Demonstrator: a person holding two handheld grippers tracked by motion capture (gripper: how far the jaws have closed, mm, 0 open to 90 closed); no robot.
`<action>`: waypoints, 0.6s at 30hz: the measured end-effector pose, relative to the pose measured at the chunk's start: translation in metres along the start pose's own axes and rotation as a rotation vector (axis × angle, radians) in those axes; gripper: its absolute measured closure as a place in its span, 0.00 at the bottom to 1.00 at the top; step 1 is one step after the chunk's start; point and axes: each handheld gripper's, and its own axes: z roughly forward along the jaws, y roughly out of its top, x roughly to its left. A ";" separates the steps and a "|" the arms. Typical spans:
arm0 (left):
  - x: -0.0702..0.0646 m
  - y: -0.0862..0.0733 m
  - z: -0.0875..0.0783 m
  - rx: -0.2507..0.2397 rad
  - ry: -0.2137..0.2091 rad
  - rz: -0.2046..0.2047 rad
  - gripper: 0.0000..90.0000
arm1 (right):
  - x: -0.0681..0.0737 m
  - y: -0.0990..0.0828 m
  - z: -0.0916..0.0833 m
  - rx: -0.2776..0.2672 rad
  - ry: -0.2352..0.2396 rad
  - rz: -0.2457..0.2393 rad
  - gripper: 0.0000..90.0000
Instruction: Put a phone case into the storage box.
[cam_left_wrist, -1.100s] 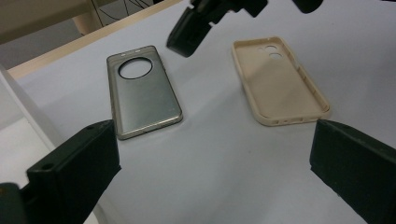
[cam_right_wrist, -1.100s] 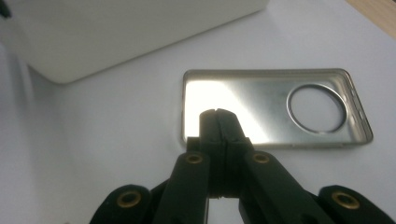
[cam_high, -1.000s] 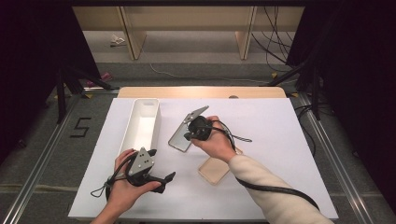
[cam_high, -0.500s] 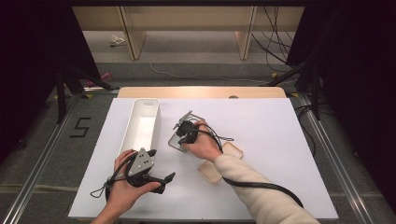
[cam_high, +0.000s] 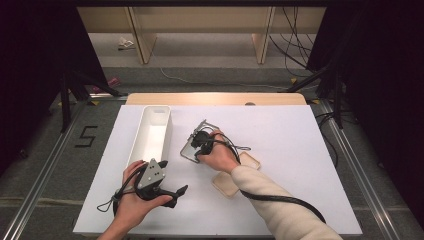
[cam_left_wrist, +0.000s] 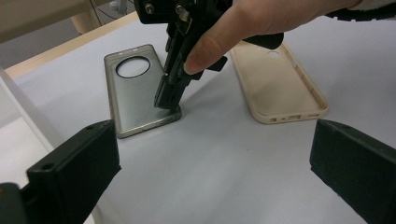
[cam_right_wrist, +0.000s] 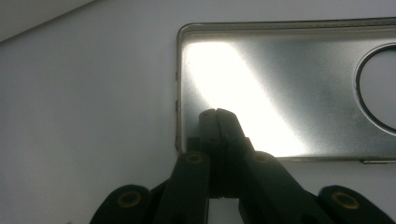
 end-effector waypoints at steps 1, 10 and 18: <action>0.000 0.000 0.000 0.000 0.000 0.000 0.01 | 0.000 0.000 0.000 0.004 0.000 0.001 1.00; 0.000 0.000 0.000 0.001 0.000 -0.001 0.01 | -0.004 -0.007 -0.006 0.025 -0.010 -0.002 1.00; 0.000 0.000 0.000 0.003 -0.001 -0.001 0.01 | -0.008 -0.013 -0.009 0.033 -0.016 0.004 1.00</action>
